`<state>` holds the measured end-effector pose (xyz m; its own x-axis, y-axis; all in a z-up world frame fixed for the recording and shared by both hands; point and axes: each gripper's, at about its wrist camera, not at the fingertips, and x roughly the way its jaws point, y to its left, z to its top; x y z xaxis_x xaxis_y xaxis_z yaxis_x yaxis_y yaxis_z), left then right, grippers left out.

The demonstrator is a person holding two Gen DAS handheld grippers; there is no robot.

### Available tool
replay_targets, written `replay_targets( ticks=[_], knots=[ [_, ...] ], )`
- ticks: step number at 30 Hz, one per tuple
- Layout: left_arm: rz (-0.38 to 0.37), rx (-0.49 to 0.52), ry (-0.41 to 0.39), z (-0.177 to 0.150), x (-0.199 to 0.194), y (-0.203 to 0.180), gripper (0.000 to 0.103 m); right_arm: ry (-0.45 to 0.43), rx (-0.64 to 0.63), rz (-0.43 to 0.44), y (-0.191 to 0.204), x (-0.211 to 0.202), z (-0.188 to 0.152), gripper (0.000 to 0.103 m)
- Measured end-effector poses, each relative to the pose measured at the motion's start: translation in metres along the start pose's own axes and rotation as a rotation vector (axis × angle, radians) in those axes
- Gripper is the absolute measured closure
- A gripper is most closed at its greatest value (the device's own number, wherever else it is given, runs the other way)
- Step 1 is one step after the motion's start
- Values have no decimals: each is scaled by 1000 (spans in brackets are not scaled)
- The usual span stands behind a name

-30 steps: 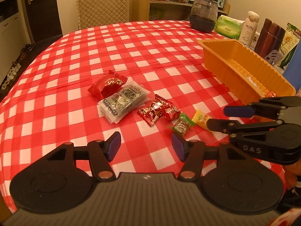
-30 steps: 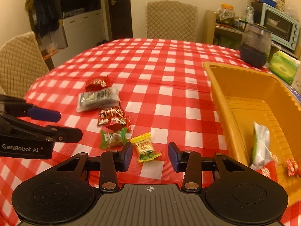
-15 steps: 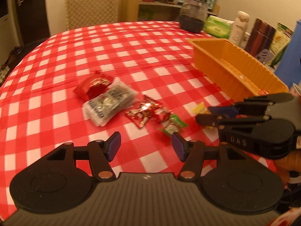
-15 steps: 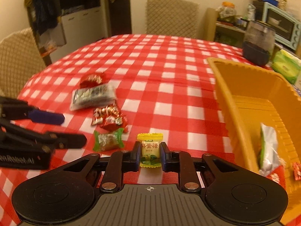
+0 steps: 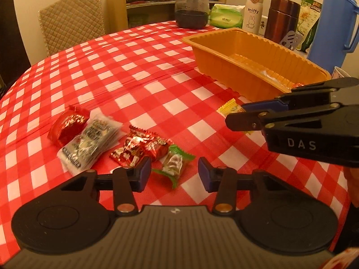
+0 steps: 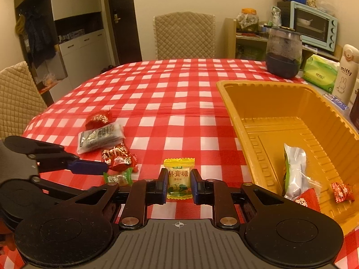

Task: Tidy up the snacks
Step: 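Grasp the green-wrapped candy with the left gripper while the right holds the yellow candy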

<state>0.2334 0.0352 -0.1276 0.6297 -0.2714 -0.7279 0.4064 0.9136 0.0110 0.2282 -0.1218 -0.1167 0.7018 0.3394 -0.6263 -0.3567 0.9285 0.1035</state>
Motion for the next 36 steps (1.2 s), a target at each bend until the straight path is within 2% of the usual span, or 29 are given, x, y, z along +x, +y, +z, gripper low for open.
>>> replay_targets(
  ticks=[2,4,6,13,26,36],
  knots=[
    [5,21,6,0,4,-2,63,2,5,1,-1,0,0,82],
    [10,32,17,0,7,-4,74,2,7,2,-1,0,-1,82],
    [5,30,19,-1,7,-6,78,2,10,4,-1,0,-1,82],
    [47,14,57,-8,-6,-17,80,-8,12,7,-1,-4,-2,82],
    [93,-141,74,-27,-39,-30,85,-42,39,5,0,-39,-4,82],
    [122,-160,95,-37,-38,-37,84,-36,65,1,-2,-59,-16,82]
  ],
)
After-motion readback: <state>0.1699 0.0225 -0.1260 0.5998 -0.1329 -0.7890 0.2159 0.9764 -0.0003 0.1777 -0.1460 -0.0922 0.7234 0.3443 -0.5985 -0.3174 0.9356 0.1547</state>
